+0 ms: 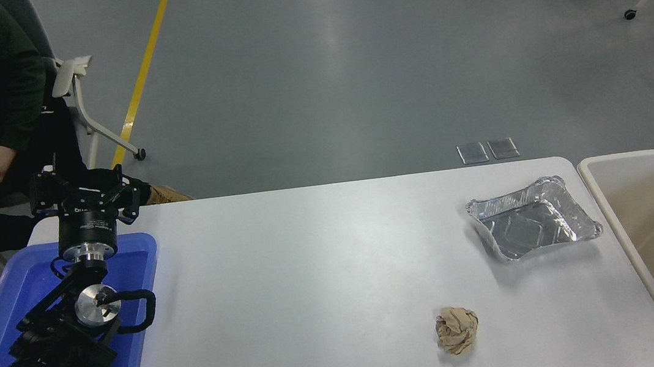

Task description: Pick up paper cup place in dustbin

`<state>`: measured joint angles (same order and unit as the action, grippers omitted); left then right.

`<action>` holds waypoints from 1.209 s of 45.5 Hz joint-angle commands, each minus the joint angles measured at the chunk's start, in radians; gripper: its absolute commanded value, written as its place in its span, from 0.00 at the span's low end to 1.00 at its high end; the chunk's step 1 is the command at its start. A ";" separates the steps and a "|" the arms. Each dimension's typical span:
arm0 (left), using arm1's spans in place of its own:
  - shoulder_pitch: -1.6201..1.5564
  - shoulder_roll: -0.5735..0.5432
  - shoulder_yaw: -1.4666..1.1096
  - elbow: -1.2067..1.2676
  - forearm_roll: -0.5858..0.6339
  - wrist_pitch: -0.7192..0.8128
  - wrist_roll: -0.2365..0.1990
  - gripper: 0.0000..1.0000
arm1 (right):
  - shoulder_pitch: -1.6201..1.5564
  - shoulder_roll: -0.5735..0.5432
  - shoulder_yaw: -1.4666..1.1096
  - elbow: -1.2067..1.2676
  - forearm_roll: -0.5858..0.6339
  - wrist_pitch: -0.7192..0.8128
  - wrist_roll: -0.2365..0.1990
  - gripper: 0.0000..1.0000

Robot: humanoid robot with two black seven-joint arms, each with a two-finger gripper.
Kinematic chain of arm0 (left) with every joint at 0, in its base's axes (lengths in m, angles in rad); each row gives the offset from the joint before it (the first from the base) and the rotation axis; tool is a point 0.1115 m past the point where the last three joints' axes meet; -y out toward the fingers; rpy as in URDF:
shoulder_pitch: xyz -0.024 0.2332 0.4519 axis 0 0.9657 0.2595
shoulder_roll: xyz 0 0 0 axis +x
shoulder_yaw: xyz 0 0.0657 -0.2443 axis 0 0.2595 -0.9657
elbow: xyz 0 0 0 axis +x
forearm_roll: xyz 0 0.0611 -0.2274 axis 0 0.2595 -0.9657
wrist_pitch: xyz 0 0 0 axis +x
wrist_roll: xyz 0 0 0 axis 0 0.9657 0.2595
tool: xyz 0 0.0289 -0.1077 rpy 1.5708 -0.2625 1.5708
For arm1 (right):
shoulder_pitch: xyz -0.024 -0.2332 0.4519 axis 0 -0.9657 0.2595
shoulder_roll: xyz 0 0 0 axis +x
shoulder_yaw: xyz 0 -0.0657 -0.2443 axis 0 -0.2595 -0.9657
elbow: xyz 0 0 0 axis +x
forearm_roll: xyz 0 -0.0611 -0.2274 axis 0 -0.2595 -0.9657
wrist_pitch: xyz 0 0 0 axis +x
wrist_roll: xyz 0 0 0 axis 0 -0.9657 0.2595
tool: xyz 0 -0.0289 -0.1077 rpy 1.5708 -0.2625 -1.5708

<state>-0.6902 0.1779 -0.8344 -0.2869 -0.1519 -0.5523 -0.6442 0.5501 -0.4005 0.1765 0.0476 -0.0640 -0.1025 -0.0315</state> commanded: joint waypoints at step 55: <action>-0.002 0.000 0.000 0.000 0.000 0.000 0.000 0.99 | 0.832 -0.435 -0.488 0.845 -0.510 0.050 -0.031 1.00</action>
<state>-0.6904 0.1779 -0.8330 -0.2868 -0.1519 -0.5522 -0.6443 1.1647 -0.7578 -0.1464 0.6150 -0.3721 -0.0550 -0.0442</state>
